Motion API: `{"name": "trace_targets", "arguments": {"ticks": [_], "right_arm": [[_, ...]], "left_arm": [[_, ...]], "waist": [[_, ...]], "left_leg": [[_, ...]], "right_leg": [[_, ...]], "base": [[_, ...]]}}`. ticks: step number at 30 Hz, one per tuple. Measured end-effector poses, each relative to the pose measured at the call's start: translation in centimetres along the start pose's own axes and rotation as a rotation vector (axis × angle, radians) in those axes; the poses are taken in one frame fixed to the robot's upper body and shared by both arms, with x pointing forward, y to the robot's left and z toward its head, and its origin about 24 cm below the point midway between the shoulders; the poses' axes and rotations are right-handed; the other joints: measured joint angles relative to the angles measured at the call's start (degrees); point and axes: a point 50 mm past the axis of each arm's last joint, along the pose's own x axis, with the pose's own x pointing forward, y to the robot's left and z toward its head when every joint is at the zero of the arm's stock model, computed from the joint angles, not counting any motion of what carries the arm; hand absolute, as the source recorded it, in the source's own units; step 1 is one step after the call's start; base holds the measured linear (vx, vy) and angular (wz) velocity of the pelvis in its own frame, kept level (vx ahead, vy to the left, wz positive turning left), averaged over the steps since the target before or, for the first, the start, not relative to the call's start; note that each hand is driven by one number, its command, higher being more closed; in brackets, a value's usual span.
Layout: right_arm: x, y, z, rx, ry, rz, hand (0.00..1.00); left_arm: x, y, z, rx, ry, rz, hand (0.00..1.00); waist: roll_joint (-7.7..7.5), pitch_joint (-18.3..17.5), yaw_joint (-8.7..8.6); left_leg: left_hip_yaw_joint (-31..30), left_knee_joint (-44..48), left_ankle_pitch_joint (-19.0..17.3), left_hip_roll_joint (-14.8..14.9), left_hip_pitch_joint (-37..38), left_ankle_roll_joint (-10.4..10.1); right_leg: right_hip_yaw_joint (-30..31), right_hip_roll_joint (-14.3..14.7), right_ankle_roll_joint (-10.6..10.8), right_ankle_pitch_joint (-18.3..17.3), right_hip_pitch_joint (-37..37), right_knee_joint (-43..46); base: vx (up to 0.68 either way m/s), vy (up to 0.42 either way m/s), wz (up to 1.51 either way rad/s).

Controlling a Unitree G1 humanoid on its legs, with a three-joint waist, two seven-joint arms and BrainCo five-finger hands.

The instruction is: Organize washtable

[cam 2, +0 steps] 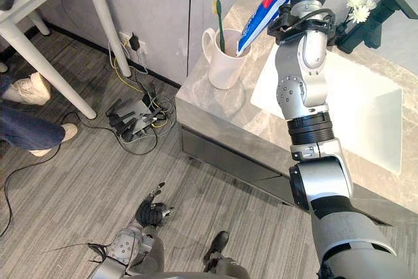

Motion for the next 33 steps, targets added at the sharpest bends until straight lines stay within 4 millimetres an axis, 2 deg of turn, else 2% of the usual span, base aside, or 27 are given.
{"name": "trace_targets", "arguments": {"ticks": [9, 20, 28, 33], "right_arm": [[0.1, 0.0, -0.7, -0.014, 0.034, -0.001, 1.0], [0.5, 0.4, -1.2, -0.031, 0.063, -0.002, 1.0], [0.5, 0.1, -1.8, -0.031, 0.09, -0.028, 1.0], [1.4, 0.1, -1.7, -0.033, 0.097, -0.06, 1.0]], "left_arm": [[0.0, -0.1, 0.0, -0.02, 0.002, -0.012, 0.0], [-0.2, -0.5, -0.2, -0.02, 0.007, -0.046, 0.0], [-0.4, -0.7, -0.6, -0.028, 0.024, -0.072, 0.0], [-0.8, -0.7, -1.0, -0.028, 0.042, -0.075, 0.0]], "waist": [[-0.06, 0.0, 1.02], [-0.4, -0.3, 1.06], [-1.39, -1.0, 1.05], [-1.39, -1.0, 1.02]], "left_leg": [[-0.1, 0.0, 0.1, 0.1, 0.1, -0.2], [-0.5, -1.2, 1.1, 0.6, 0.2, -0.4], [-0.5, -1.2, 1.1, 0.6, 0.2, -0.4], [-0.5, -1.2, 1.2, 0.7, 0.2, -0.4]], "right_leg": [[-0.1, 0.1, -0.1, 0.0, 0.1, 0.0], [-0.6, 0.5, -0.3, 0.2, 0.1, 0.0], [-0.6, 0.5, -0.3, 0.2, 0.1, 0.0], [-0.6, 0.5, -0.4, 0.3, 0.1, 0.0]], "base": [[0.0, 0.0, 0.0], [0.0, -0.001, 0.01], [0.0, 0.0, 0.0], [0.0, 0.0, 0.0]]}}
